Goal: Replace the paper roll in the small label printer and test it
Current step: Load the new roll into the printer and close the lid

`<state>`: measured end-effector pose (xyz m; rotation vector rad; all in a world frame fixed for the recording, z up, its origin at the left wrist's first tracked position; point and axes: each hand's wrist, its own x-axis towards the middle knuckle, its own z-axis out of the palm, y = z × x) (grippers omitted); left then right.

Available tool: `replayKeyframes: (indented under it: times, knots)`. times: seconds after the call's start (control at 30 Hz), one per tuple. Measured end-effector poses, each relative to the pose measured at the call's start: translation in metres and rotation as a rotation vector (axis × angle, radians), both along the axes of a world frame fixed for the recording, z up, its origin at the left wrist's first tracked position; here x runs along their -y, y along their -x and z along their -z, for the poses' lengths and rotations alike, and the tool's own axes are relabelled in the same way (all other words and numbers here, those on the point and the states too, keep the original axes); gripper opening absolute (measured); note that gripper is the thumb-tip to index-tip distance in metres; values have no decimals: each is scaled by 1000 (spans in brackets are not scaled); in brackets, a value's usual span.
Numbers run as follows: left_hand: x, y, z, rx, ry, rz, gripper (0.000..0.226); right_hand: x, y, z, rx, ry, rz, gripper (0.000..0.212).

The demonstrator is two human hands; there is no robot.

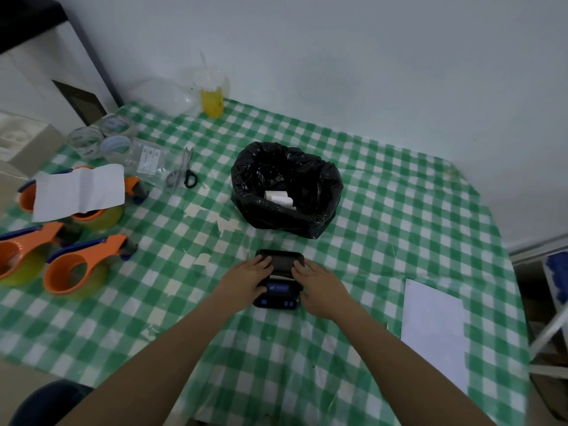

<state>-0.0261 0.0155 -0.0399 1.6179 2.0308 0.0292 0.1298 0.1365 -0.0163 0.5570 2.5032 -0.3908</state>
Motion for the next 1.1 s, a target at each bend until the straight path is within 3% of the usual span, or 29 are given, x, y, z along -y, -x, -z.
replayKeyframes:
  times: [0.13,0.43,0.53,0.7,0.8,0.97,1.1]
  knots:
    - [-9,3,-7,-29,77,28,50,-10,20,-9,172,-20,-50,56]
    - [-22,3,-10,-89,202,54,53,-6,49,-20,311,-81,-18,30]
    - [-21,4,-8,-80,214,63,54,-4,47,-16,292,-79,-33,33]
    - [-18,4,-7,-18,194,13,50,-15,31,-11,272,16,-38,54]
    - [-13,3,-2,101,78,-137,45,-15,20,-10,103,72,87,53]
    - [14,-16,11,523,-263,-598,48,21,-13,4,-437,238,629,43]
    - [32,-30,25,527,-265,-736,57,43,-30,17,-529,354,908,40]
